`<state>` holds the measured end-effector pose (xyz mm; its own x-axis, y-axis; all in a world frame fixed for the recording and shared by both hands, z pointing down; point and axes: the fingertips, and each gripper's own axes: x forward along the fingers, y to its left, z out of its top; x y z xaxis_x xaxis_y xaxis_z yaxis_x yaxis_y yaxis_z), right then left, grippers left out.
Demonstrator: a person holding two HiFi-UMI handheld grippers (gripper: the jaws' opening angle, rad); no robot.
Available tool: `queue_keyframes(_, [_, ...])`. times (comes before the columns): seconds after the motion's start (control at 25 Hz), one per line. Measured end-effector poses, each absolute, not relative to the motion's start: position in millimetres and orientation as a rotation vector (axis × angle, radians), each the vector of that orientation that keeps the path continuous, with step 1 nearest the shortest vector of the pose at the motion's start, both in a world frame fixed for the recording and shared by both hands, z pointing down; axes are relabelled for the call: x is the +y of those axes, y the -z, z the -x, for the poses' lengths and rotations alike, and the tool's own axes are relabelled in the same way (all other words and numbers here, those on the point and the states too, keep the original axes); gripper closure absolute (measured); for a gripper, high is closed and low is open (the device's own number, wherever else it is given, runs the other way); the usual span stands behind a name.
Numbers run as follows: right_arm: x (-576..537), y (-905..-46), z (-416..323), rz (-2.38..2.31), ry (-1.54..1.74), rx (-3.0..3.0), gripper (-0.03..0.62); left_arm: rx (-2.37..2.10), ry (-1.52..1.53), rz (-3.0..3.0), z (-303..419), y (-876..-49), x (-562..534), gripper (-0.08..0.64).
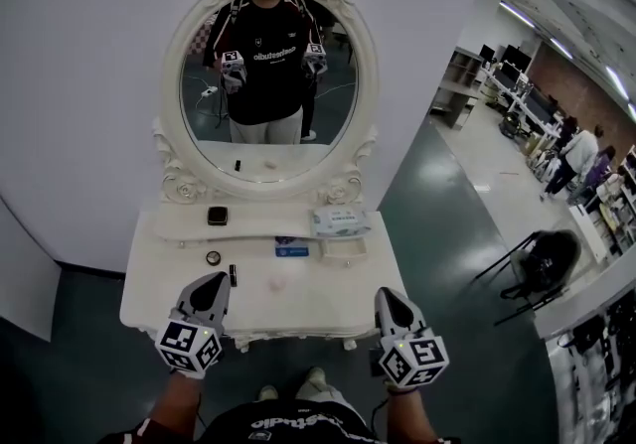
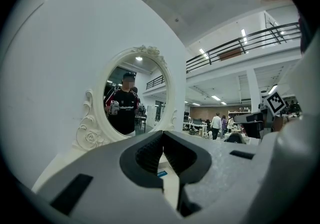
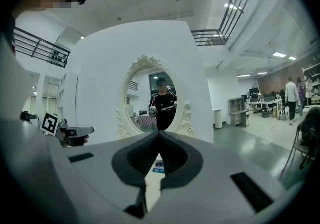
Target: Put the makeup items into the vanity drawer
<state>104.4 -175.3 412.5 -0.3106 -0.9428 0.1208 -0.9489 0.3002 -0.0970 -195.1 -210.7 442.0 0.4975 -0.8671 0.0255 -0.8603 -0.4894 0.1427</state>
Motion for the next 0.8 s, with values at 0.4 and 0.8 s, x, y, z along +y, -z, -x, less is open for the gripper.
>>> queue_keyframes(0.4, [-204.9, -410.5, -110.5, -1.752, -0.226, -2.563, 0.589, -1.523, 0.085, -2.627, 177.4, -432.9, -224.7, 0.554])
queue_keyframes(0.8, [-208.8, -421.9, -104.1, -1.728, -0.269, -2.573, 0.589, -1.427, 0.086, -2.715, 159.6, -441.9, -230.9, 0.335])
